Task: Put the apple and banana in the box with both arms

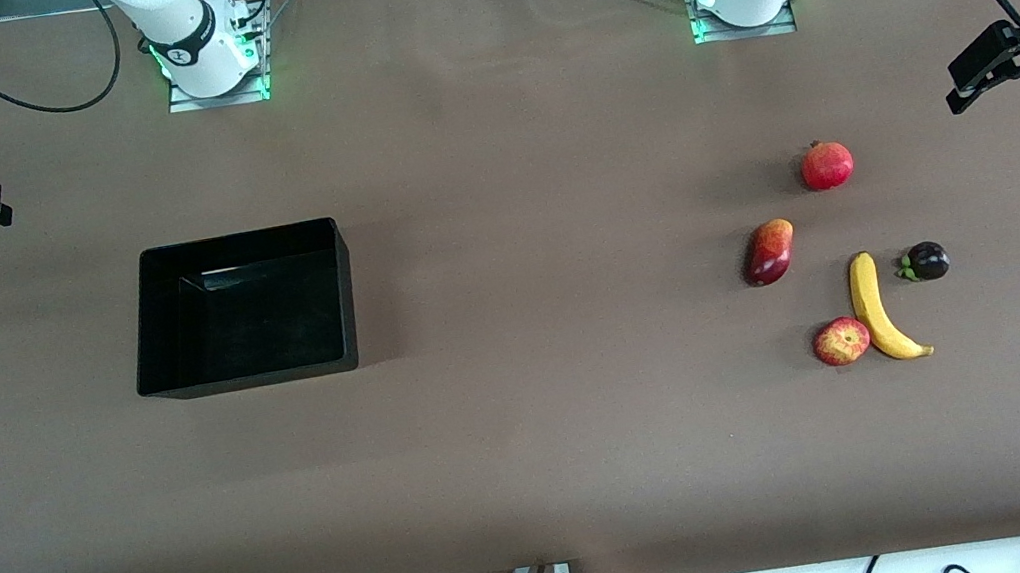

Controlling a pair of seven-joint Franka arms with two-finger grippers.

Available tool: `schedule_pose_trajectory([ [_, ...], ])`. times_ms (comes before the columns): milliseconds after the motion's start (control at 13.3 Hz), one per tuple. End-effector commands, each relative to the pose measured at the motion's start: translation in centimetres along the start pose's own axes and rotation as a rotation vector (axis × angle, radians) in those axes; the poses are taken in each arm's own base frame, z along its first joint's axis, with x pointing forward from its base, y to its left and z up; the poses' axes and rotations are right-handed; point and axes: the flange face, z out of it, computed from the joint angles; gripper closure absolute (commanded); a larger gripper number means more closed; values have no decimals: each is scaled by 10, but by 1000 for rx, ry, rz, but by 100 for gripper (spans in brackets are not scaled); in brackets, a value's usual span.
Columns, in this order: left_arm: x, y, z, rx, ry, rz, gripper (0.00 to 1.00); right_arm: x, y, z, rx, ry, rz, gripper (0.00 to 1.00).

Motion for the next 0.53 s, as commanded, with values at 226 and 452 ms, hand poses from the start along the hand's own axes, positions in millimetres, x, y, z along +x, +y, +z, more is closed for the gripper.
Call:
schedule_pose_trajectory([
  [226,-4,0,-3,-21,-4,7,0,-2,13,33,20,-122,10,0],
  [452,-4,1,-3,-21,-4,8,0,12,20,98,31,-200,-23,0],
])
